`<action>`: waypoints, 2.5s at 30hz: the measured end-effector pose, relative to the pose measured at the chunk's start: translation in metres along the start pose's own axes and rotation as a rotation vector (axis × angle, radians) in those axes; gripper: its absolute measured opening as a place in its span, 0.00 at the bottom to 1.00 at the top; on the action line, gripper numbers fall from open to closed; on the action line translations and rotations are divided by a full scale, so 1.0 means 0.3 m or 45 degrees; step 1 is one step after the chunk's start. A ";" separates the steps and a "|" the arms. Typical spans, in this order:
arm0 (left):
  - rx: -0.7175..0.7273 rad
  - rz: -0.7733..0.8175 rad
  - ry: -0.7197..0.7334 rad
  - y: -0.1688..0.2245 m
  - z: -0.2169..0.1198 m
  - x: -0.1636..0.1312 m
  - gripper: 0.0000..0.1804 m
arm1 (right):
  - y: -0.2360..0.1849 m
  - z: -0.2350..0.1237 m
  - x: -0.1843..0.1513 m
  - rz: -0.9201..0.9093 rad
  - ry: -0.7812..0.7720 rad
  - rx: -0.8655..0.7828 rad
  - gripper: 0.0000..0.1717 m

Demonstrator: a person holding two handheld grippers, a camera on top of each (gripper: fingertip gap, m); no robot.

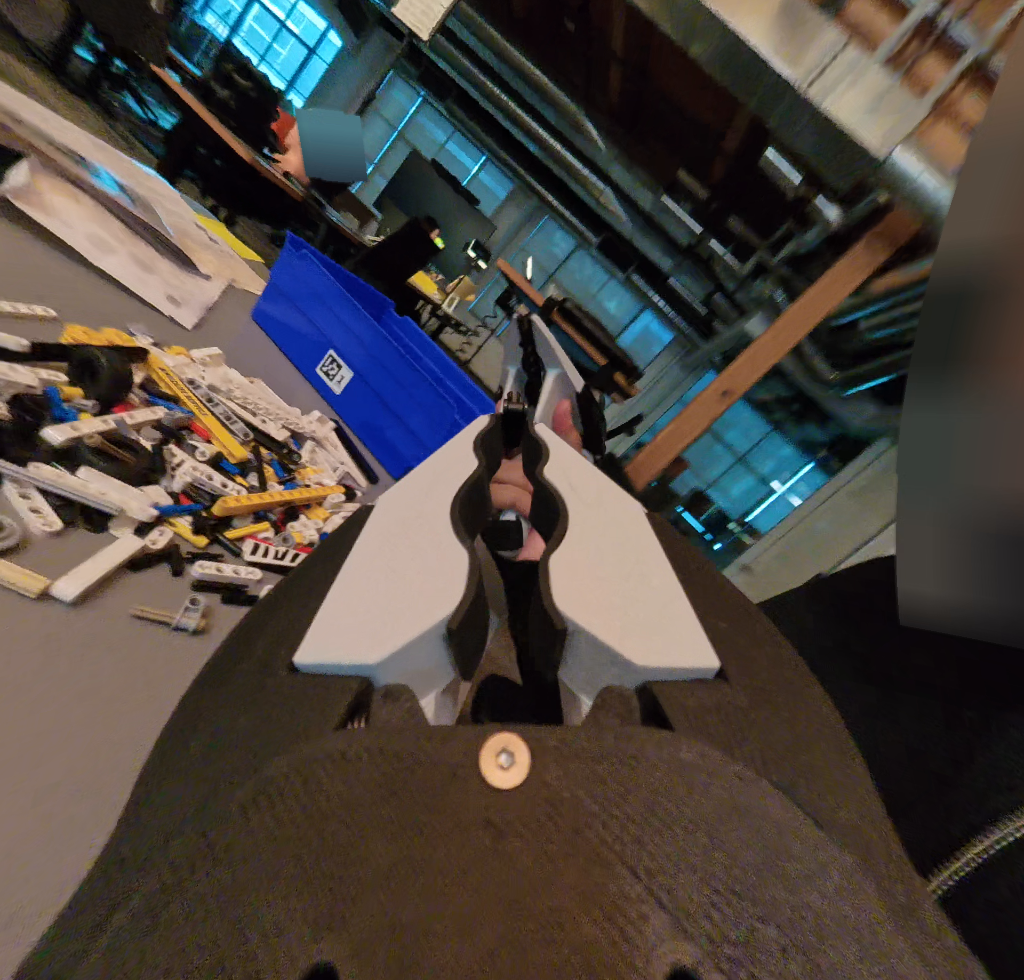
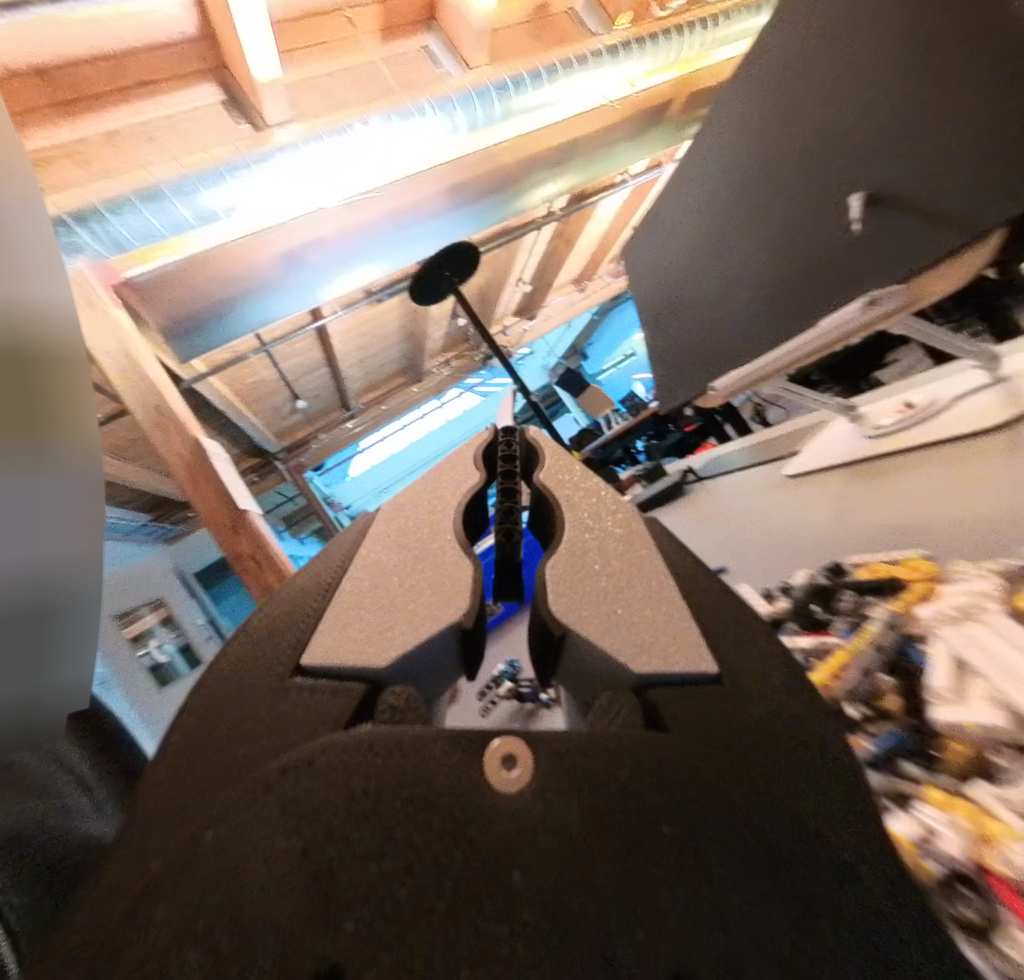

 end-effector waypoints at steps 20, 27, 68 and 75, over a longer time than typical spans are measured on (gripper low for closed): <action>0.094 0.137 -0.168 -0.034 0.071 -0.062 0.03 | 0.025 0.072 -0.132 0.678 -0.014 0.317 0.02; 0.213 0.130 -0.264 -0.100 0.075 -0.105 0.03 | 0.028 0.076 -0.148 0.637 -0.071 0.290 0.02; -0.050 -0.085 0.052 -0.054 0.002 0.015 0.03 | -0.036 0.138 -0.245 0.180 -0.275 0.209 0.10; -0.054 -0.044 0.028 -0.030 0.015 0.003 0.03 | -0.053 0.174 -0.358 0.363 -0.423 0.291 0.05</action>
Point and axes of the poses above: each gripper's, where its closed fingertips meet, z out along the fingers, x out of its top, y = z × x across the jaws, the point moved 4 cm from there along -z, back along the fingers, and after that the axes turned 10 degrees about x, right-handed, at the moved point
